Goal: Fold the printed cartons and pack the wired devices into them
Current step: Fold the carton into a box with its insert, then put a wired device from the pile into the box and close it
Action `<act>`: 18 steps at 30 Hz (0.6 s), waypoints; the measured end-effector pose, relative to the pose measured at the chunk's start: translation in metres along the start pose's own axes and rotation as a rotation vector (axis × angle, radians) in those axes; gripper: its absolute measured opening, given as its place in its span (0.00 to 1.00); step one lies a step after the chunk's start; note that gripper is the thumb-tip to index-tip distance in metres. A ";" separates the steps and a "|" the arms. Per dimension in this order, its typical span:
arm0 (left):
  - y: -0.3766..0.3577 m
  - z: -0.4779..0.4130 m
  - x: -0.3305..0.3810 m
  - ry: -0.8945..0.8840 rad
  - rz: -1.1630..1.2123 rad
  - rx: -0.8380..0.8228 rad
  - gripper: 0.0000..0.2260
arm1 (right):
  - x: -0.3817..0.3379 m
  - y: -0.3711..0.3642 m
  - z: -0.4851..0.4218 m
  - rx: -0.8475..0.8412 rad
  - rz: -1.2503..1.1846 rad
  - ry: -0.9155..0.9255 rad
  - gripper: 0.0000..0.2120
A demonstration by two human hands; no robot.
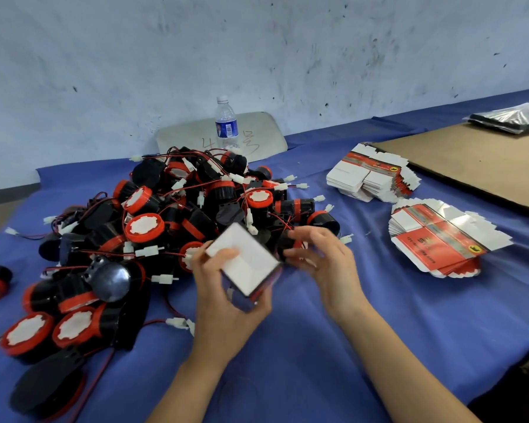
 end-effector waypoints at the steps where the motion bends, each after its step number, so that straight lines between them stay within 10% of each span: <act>1: 0.007 0.000 -0.005 0.077 0.028 0.085 0.26 | -0.007 0.011 0.001 0.157 0.163 0.120 0.06; 4: 0.023 0.003 -0.023 0.288 0.055 0.247 0.23 | -0.015 0.024 0.004 0.431 0.476 0.246 0.11; 12: 0.013 0.012 -0.034 0.464 0.064 0.202 0.17 | 0.015 0.017 -0.016 0.325 1.034 0.219 0.26; 18: -0.014 0.010 -0.020 0.384 0.429 0.052 0.37 | 0.020 0.024 -0.029 0.363 1.114 0.083 0.35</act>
Point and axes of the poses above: each hand's wrist, its own z-axis away from the middle knuckle, its own y-axis out of the back of the hand, x = y × z, the point moved 7 cm from there along -z, towards the middle knuckle, and after that the axes turned 9 degrees about -y, right-handed, at the moved point
